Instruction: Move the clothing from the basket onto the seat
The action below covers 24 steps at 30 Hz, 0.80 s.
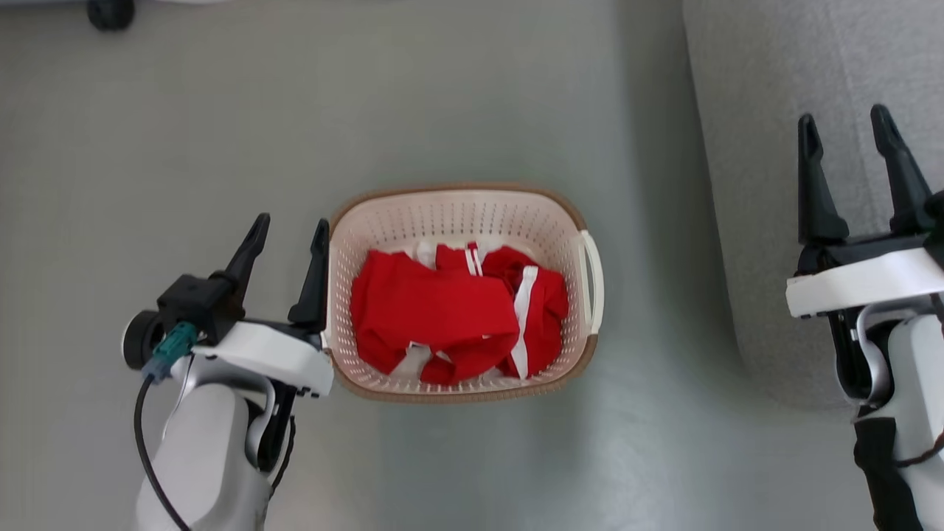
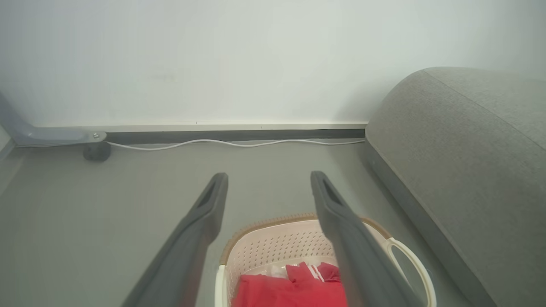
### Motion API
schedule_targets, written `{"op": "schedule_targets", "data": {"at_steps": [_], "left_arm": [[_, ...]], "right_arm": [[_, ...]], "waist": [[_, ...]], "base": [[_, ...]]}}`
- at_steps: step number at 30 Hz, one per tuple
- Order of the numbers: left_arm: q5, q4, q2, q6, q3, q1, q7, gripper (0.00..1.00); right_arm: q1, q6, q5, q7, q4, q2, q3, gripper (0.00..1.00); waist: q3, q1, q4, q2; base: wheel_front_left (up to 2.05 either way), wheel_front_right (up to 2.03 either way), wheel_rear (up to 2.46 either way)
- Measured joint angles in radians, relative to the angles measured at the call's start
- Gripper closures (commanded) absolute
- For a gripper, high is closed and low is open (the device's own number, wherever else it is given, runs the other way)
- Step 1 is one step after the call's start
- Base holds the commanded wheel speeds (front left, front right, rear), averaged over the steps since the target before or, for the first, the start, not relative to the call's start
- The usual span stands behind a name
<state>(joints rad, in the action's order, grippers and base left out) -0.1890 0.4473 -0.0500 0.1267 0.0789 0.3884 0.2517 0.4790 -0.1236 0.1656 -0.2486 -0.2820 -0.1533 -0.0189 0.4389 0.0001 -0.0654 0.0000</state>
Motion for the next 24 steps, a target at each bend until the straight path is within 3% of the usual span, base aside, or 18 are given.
{"op": "schedule_targets", "data": {"at_steps": [14, 24], "left_arm": [[-0.042, 0.096, 0.010, 0.000, 0.046, 0.171, 0.004, 0.00], [-0.183, 0.301, 0.008, 0.000, 0.216, 0.302, 0.004, 0.00]], "right_arm": [[0.138, 0.000, -0.008, -0.002, 0.080, 0.024, -0.055, 0.00], [0.209, 0.000, -0.007, -0.003, 0.124, 0.055, -0.125, 0.00]], "waist": [[0.250, 0.0000, -0.043, 0.0000], [0.360, 0.0000, -0.122, -0.0001]], "base": [[0.00, 0.00, 0.00], [0.00, 0.00, 0.00]]}}
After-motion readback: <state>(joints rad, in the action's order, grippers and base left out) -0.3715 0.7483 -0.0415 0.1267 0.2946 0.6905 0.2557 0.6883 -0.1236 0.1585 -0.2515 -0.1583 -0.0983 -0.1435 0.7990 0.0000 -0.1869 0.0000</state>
